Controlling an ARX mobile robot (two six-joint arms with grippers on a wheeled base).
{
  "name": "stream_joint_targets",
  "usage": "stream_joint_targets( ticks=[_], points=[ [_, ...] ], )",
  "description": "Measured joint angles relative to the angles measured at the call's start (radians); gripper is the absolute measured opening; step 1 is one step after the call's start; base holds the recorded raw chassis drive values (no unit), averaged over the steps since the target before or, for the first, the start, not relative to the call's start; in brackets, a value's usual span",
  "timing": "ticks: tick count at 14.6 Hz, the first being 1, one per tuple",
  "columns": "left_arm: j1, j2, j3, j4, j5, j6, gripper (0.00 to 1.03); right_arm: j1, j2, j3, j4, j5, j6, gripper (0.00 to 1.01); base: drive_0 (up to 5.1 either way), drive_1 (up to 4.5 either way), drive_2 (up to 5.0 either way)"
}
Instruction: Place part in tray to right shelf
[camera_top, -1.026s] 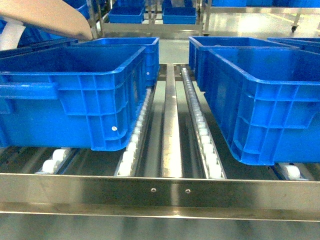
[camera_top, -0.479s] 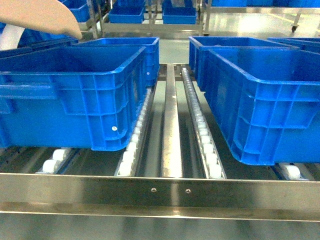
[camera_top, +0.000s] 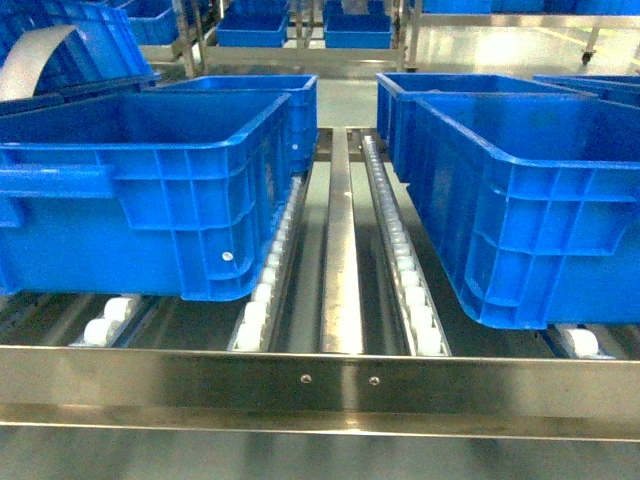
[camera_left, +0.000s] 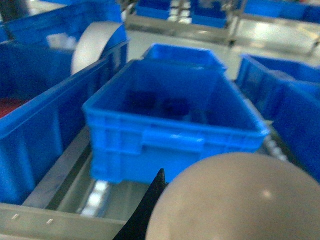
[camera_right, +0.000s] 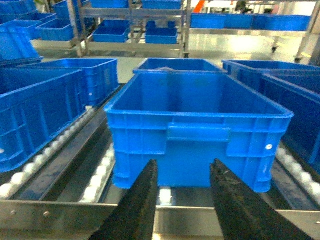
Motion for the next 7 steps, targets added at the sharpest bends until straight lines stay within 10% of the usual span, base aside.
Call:
stream_joint_targets(
  ticks=[3,7],
  points=[
    [-0.093,-0.113,-0.077,0.082,-0.029,0.032,0.12,-0.058,-0.019,-0.034,0.004,-0.050,0.007,0.04,0.0,0.00,0.0],
    [-0.082,-0.175,-0.214,0.098,-0.050,0.037,0.12,-0.055,-0.045,-0.063,0.016,-0.046,0.008,0.02,0.0,0.00,0.0]
  ],
)
